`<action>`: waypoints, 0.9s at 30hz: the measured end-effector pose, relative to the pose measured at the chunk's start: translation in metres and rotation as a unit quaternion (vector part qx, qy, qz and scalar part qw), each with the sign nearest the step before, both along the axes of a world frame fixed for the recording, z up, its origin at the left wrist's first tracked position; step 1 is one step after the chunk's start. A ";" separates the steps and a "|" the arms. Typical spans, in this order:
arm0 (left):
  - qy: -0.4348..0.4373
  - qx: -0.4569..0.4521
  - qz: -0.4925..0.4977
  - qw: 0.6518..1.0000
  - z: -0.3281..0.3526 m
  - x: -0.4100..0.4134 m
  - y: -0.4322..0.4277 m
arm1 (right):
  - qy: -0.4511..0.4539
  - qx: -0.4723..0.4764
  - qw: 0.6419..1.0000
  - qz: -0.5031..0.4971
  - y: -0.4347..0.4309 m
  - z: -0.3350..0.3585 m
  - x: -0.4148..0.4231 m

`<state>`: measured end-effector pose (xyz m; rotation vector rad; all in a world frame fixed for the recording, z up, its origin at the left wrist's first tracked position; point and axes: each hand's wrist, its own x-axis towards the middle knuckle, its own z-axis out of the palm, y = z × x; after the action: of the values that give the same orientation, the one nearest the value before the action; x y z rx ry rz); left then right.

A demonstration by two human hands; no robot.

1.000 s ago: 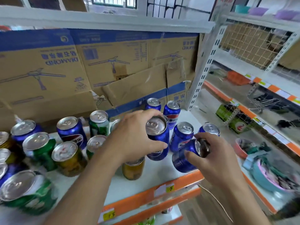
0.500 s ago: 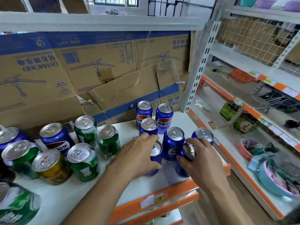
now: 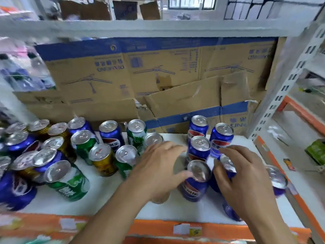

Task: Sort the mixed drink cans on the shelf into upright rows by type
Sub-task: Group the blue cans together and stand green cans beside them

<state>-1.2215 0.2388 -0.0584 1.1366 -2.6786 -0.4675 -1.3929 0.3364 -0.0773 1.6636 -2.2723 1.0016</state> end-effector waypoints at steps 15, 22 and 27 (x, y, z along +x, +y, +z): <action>0.053 -0.062 0.326 0.942 0.000 0.219 -0.038 | 0.057 0.163 0.939 0.297 -0.137 0.018 0.174; -0.082 0.045 0.234 0.968 0.003 0.275 -0.092 | 0.087 0.328 0.916 0.213 -0.217 0.023 0.220; -0.155 0.093 0.132 0.975 -0.011 0.274 -0.123 | 0.093 0.364 0.914 0.156 -0.234 0.010 0.233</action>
<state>-0.9472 0.1154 -0.0697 1.7242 -2.7173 -0.5410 -1.1599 0.1022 -0.0676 2.3200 -2.4429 -0.0356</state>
